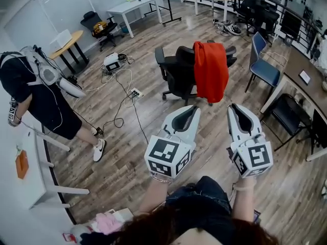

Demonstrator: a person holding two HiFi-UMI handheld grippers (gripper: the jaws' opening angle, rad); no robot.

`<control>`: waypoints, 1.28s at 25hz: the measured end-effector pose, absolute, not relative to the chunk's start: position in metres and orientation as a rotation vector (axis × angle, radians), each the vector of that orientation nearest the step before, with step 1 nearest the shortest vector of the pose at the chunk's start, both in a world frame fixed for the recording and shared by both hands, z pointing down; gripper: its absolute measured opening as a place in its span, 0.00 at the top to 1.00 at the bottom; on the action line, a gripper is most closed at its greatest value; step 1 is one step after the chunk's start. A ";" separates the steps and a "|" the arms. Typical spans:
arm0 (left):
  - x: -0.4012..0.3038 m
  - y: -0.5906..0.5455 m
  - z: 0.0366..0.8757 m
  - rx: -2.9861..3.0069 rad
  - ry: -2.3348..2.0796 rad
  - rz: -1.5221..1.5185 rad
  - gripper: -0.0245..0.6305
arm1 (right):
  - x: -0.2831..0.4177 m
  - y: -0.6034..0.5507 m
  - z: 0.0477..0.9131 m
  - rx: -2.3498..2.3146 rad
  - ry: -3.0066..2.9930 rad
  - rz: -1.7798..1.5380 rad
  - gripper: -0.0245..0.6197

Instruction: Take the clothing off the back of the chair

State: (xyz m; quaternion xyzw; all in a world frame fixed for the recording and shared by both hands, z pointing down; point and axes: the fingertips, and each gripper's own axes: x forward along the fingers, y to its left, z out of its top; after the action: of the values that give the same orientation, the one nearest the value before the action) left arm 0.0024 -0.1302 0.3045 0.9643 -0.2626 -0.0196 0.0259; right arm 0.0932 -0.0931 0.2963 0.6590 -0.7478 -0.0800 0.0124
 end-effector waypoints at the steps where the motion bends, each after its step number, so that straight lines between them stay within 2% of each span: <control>1: 0.005 -0.133 0.303 2.978 -0.795 -0.068 0.93 | 0.095 -0.096 0.295 2.060 -2.328 -0.247 0.94; 13: 0.040 -0.197 0.309 2.958 -0.801 -0.065 0.92 | 0.135 -0.165 0.296 2.056 -2.385 -0.219 0.89; 16: 0.052 -0.221 0.311 2.956 -0.788 -0.051 0.80 | 0.144 -0.191 0.296 2.030 -2.411 -0.212 0.87; 23: 0.076 -0.270 0.315 2.918 -0.845 -0.061 0.79 | 0.172 -0.238 0.300 2.021 -2.460 -0.199 0.83; 32: 0.107 -0.333 0.321 2.838 -0.847 -0.050 0.69 | 0.219 -0.296 0.310 2.009 -2.475 -0.091 0.74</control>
State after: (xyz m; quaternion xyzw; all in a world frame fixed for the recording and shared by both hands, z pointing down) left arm 0.1071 -0.3331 0.3209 0.9542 -0.2850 -0.0170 0.0898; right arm 0.2187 -0.2960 0.3102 0.6298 -0.7759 -0.0284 -0.0236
